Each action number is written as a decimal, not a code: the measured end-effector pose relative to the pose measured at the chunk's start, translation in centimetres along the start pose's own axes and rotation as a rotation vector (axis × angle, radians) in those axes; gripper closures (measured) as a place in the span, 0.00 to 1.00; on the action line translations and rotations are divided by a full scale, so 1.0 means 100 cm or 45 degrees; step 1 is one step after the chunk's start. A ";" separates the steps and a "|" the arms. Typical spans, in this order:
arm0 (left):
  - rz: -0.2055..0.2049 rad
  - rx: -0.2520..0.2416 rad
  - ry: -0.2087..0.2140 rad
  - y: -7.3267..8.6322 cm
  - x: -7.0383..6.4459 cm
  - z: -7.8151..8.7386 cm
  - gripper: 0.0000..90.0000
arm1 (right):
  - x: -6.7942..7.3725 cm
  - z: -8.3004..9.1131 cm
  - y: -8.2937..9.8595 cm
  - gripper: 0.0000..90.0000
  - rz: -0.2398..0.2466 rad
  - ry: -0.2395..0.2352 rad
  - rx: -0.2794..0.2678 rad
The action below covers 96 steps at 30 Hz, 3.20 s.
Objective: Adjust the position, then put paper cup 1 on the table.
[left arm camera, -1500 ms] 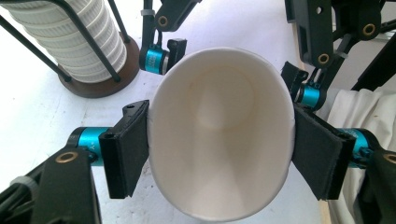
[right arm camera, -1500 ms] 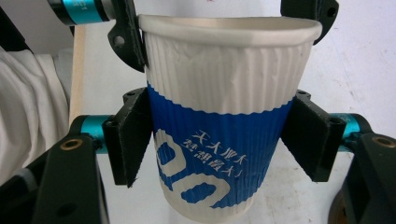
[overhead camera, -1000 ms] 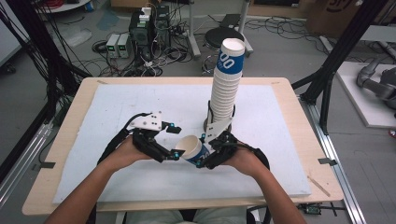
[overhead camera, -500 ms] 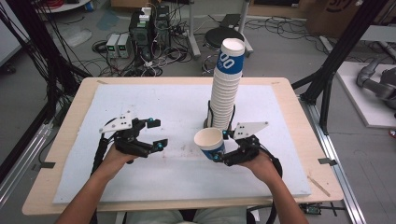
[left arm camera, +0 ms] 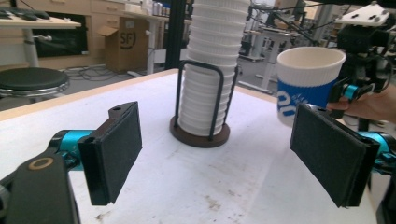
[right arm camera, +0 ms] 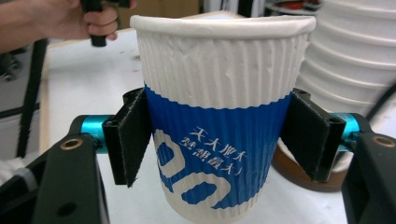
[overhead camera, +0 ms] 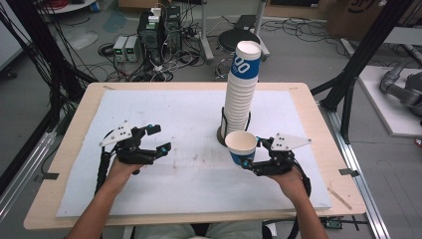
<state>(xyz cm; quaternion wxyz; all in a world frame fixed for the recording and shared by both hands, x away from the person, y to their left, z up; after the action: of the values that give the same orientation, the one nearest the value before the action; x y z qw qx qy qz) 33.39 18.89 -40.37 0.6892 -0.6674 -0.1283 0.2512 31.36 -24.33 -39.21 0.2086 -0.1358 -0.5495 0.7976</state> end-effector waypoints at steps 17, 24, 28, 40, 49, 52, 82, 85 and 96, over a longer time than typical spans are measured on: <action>-0.008 -0.065 -0.084 0.002 0.012 0.020 0.18 | -0.005 0.029 0.005 0.32 -0.028 0.128 -0.152; -0.001 -0.063 -0.078 0.004 0.013 0.018 0.18 | -0.006 0.034 0.005 0.32 -0.023 0.157 -0.187; 0.004 -0.065 -0.072 0.004 0.013 0.018 0.18 | -0.006 0.038 0.006 0.32 -0.036 0.167 -0.199; 0.002 -0.045 -0.075 0.006 0.012 0.015 0.18 | -0.012 0.050 0.011 0.32 -0.056 0.222 -0.215; -0.001 -0.042 -0.081 0.006 0.011 0.015 0.19 | -0.027 0.059 0.021 0.32 -0.101 0.345 -0.235; -0.002 -0.031 -0.077 0.008 0.011 0.014 0.19 | -0.034 0.060 0.023 0.32 -0.131 0.388 -0.238; 0.019 -0.013 -0.067 0.012 0.011 0.010 0.19 | -0.106 0.021 0.066 0.32 -0.400 0.774 0.007; 0.014 -0.008 -0.064 0.012 0.011 0.010 0.19 | -0.106 0.018 0.070 0.31 -0.392 0.772 0.056; 0.014 -0.003 -0.065 0.012 0.011 0.010 0.19 | -0.098 0.025 0.073 0.30 -0.350 0.758 0.121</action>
<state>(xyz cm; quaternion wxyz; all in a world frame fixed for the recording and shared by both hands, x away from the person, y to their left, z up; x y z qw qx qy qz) 33.58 20.31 -41.63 0.6835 -0.6623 -0.1426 0.2717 37.53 -33.36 -45.22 0.4720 -0.2776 -0.4397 0.7119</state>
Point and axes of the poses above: each handheld gripper's, and its own axes: z roughly backward along the jaws, y roughly out of its underside, x roughly to its left, the point moved 1 cm from there along -z, roughly forward along the jaws, and after that the axes turned 1 degree about z, right-handed, at the moved point
